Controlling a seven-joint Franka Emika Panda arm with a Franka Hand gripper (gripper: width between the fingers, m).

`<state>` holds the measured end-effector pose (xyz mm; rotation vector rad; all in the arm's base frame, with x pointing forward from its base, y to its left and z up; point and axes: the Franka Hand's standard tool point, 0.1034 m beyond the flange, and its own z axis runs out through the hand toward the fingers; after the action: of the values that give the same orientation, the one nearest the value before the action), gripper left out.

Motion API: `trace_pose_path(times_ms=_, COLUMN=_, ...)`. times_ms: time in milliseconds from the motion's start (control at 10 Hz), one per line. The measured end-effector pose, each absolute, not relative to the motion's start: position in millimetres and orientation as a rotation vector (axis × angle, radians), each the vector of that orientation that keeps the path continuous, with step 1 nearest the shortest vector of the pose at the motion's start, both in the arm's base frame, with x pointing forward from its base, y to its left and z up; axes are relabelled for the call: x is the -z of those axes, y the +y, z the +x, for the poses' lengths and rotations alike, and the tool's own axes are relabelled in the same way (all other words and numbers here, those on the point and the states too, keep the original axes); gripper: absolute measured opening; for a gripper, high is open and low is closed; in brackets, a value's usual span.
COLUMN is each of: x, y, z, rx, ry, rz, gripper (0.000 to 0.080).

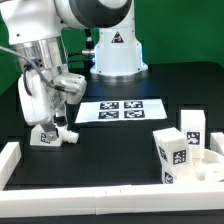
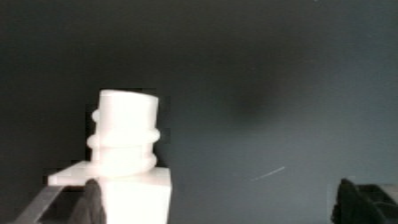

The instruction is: Assemble stool

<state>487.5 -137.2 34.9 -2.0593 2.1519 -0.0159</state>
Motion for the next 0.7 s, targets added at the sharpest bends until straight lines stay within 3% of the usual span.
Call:
trace_pose_path(times_ms=300, x=-45.9, y=-153, z=467, rx=-0.037, ry=2.134, rz=-1.943, gripper=0.0648)
trace_pose_path(times_ms=700, x=-23.6, y=-163, z=448, rx=-0.032, ry=2.192, rz=-1.945, gripper=0.0648)
